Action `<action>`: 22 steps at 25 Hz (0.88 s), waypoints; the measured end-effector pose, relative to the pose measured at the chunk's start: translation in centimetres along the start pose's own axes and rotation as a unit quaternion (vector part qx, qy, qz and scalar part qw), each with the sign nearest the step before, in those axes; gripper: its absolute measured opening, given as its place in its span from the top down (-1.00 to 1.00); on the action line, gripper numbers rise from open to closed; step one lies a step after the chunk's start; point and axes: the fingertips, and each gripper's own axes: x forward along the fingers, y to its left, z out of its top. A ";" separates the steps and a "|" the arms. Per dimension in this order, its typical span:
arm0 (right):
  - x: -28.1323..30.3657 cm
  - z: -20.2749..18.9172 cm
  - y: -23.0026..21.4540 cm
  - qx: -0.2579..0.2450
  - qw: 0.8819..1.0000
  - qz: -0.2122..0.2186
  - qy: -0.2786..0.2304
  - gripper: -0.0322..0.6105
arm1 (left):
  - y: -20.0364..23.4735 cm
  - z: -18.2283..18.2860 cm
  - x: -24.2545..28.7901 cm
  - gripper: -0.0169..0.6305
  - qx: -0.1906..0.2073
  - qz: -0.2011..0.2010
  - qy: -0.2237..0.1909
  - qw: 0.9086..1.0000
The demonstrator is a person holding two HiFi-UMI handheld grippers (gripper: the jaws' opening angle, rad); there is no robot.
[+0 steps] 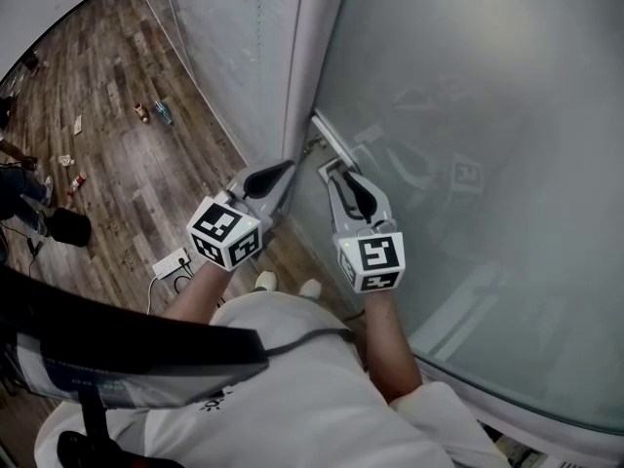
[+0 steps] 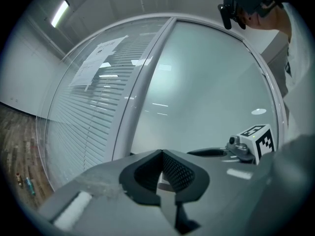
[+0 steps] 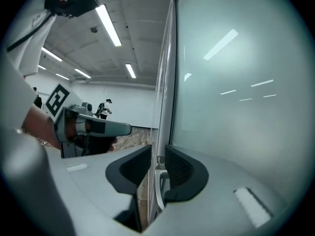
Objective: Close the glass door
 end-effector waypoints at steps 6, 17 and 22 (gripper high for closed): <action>0.9 1.1 0.2 0.034 0.999 0.006 -0.018 0.75 | 0.4 0.5 0.1 0.95 -0.001 0.001 -0.005 1.000; 2.8 1.2 -0.3 0.080 0.997 0.009 -0.023 0.87 | 1.5 1.7 0.8 0.95 0.005 -0.007 -0.017 1.000; 3.1 1.7 -0.5 0.081 0.996 0.011 -0.026 0.87 | 1.8 2.1 0.7 0.95 0.007 -0.002 -0.018 1.000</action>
